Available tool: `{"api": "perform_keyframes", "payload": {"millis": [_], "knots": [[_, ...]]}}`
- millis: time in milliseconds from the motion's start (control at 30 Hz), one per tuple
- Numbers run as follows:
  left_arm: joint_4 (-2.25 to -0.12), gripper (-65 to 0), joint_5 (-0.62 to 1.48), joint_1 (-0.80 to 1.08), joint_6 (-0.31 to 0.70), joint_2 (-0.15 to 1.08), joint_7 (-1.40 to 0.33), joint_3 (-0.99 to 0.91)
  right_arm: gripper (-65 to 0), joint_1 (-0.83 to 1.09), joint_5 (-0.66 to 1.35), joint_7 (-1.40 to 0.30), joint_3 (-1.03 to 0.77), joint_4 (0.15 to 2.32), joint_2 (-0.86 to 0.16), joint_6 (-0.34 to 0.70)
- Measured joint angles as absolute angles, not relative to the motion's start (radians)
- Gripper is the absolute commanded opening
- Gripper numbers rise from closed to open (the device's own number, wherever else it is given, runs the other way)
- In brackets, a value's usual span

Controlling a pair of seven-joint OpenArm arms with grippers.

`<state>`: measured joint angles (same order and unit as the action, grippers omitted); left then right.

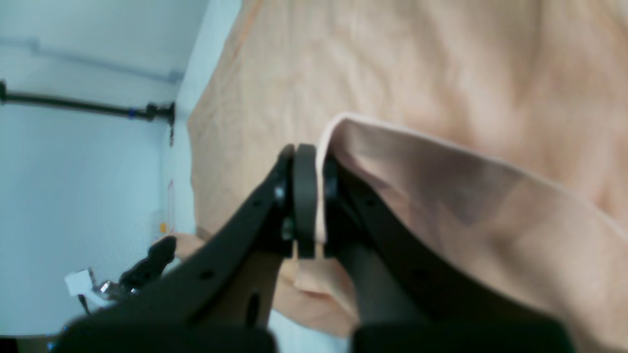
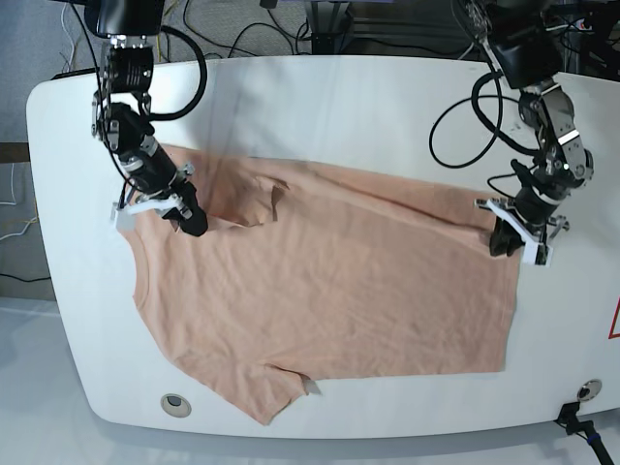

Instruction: Fold the T-shirt properly

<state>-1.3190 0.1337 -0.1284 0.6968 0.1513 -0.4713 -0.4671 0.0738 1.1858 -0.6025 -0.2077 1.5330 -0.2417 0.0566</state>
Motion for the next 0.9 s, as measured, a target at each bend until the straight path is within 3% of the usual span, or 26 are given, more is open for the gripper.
{"api": "perform_keyframes", "payload": {"millis": [433,733,767,900], "knots": [[-1.098,-65.0,0.128,-0.248,0.694,0.179,-0.472,-0.469,-65.0,-0.115,1.183,-0.599,-0.208,1.335,-0.26,0.056],[-1.093,-65.0,0.131,-0.262,0.696,0.199,-0.471,-0.467,-62.9,-0.144,1.183,-0.599,-0.208,1.293,-0.252,0.056],[-1.093,-60.4,0.13,-0.27,0.696,0.201,-0.472,-0.467,-60.7,-0.15,1.183,-0.599,-0.208,1.293,-0.252,0.056],[-1.092,-28.6,0.133,-0.287,0.696,0.2,-0.465,-0.465,-48.3,-0.176,1.182,-0.603,-0.208,1.29,-0.259,0.052]]}}
